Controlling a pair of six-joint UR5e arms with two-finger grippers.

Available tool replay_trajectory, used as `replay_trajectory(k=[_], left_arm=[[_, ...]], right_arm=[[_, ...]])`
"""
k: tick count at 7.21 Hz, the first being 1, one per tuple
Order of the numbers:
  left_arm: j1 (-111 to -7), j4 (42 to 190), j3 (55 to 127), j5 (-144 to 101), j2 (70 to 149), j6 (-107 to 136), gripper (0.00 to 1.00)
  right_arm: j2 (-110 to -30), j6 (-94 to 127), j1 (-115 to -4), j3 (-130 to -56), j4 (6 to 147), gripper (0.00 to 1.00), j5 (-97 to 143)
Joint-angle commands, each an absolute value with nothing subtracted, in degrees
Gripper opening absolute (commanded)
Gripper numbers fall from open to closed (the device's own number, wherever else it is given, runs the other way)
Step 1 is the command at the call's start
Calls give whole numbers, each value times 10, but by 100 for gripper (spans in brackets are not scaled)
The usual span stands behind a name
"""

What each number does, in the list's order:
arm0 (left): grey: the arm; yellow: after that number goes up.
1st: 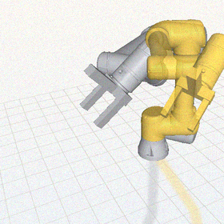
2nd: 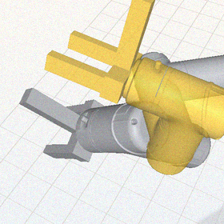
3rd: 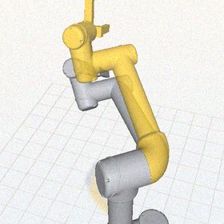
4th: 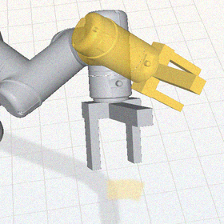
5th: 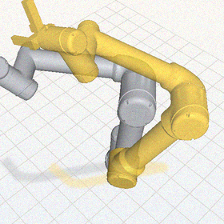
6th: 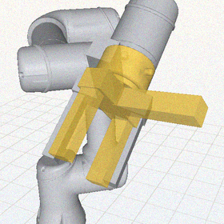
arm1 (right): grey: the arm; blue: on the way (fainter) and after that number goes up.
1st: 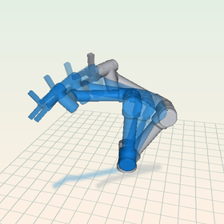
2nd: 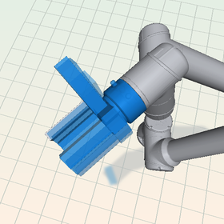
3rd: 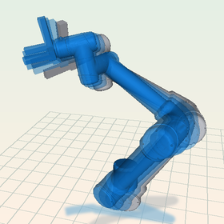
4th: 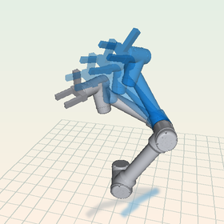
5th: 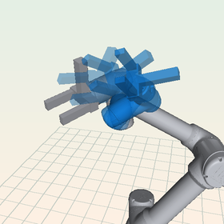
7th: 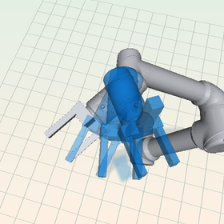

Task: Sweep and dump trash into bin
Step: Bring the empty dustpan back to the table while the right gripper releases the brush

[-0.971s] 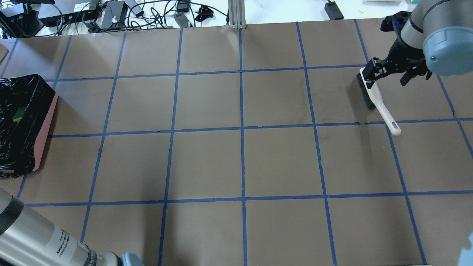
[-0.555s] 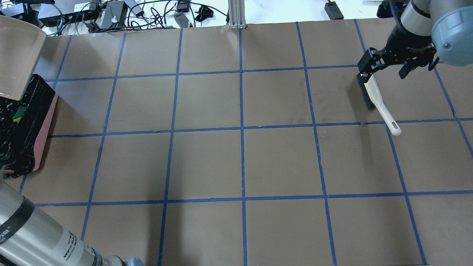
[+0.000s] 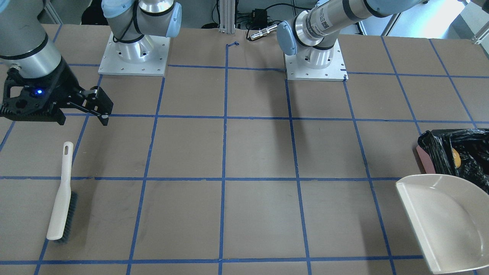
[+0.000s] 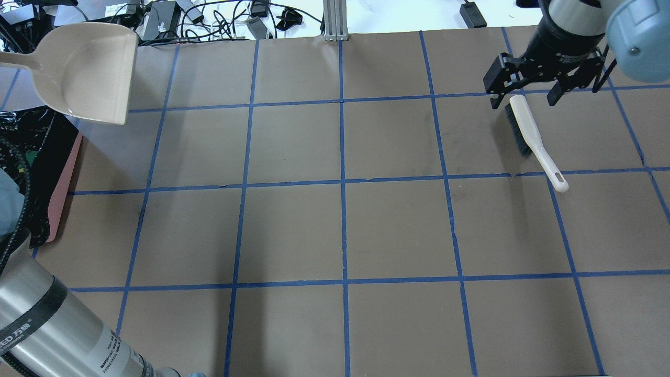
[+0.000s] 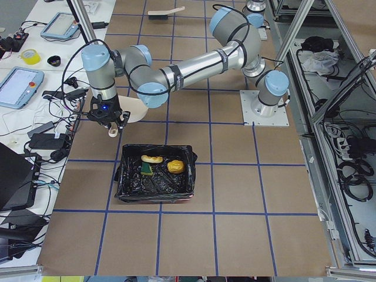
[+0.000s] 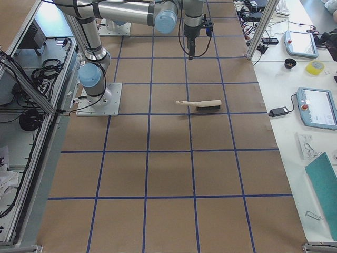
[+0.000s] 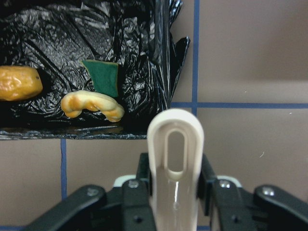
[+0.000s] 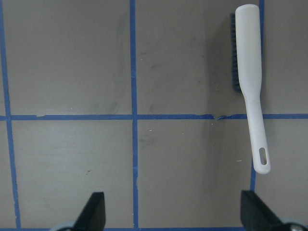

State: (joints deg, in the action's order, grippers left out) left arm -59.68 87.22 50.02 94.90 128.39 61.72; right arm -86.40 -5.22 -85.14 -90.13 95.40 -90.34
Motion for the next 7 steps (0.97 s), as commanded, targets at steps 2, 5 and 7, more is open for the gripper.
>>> replay_trajectory(k=[2,5,7], left_arm=[[-638,903,520,943,1332,659,0],[-669,894,571,985,1347,668,0],[-691,877,584,988,1352,672,0]], right_arm=[[-872,-36,-877,-898,947,100,-908],[-882,-21,-877,-899,925,100,-901],[-883,-18,-877,-899,926,100,-891]])
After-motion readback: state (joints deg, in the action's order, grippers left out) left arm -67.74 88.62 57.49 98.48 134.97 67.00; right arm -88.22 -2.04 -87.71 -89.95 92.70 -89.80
